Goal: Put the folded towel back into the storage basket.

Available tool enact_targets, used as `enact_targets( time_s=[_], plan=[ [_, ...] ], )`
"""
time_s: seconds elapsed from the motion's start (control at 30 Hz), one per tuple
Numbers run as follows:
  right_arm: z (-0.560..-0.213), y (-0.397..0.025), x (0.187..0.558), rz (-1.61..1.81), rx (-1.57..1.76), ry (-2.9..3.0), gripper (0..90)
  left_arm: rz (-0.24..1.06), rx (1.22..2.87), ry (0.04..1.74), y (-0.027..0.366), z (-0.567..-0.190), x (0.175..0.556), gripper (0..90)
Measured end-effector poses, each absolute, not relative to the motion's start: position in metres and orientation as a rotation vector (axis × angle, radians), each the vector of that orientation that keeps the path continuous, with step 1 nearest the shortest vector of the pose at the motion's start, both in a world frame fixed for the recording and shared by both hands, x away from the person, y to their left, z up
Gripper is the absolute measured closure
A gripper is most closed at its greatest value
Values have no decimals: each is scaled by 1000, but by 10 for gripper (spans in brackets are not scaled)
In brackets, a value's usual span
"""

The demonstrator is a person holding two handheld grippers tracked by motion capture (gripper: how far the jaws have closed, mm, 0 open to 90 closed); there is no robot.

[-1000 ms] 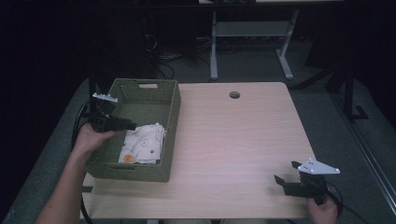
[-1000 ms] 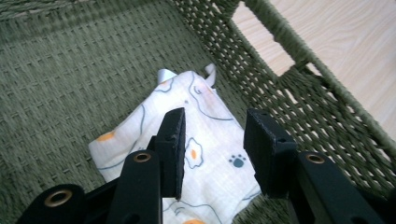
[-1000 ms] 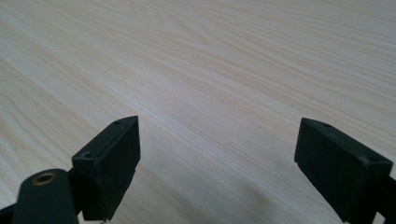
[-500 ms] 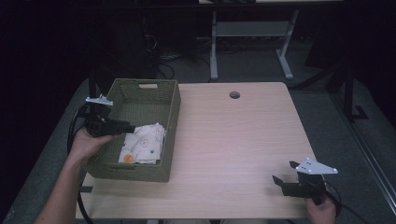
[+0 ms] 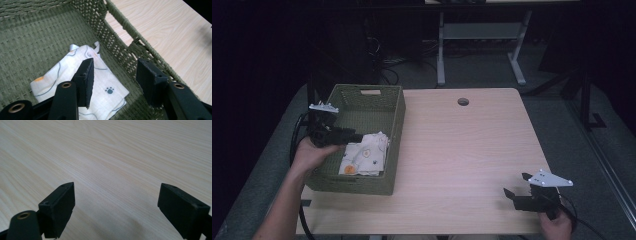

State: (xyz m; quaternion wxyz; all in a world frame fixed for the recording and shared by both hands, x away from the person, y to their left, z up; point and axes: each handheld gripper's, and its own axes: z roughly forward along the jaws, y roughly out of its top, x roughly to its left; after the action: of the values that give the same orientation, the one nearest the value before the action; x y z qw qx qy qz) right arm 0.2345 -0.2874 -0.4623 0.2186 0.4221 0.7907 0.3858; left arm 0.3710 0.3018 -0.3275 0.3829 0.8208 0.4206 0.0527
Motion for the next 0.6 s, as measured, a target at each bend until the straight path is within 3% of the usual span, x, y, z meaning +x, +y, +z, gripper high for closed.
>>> enact_targets(
  time_s=[0.6],
  plan=[
    [-462, -289, 235, 1072, 1165, 2188, 139, 131, 2104, 991, 269, -316, 365, 461]
  ],
)
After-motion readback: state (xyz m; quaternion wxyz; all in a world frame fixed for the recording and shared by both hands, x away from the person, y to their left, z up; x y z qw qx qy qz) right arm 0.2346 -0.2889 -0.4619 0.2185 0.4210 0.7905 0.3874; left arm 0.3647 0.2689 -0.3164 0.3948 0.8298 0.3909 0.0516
